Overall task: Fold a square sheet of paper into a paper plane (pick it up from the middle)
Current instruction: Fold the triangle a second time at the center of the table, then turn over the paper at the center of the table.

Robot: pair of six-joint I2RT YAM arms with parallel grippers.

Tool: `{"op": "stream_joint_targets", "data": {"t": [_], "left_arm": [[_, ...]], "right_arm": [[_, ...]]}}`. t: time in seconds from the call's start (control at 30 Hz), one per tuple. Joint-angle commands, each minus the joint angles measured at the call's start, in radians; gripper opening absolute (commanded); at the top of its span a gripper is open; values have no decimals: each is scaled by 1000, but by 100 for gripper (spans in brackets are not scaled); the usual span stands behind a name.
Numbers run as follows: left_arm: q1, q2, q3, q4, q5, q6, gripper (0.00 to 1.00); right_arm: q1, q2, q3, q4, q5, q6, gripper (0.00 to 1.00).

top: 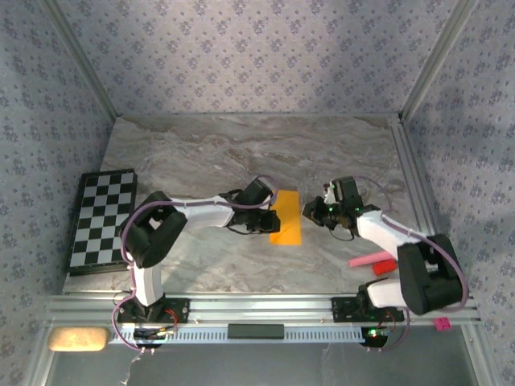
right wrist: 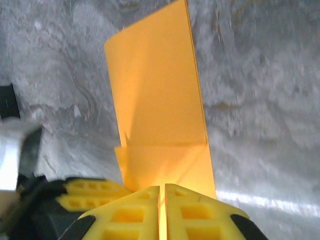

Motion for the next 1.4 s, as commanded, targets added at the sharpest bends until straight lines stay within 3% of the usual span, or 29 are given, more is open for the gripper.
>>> {"op": "stream_joint_targets", "data": {"t": [0.0,0.27,0.7,1.37], "left_arm": [[30,-23,71,-77,-30,68,17],[67,74,157,-138,27,139,17],[66,121,117,-137,38,147,15],[52,116,92,-130,30,131,14]], "right_arm": [[20,-83,-56,-107,37,20,14],[109,-148,-78,-165,50,84,25],[212,-20,-27,-202,96,137,29],[225,99,5,-125,114,168,32]]}}
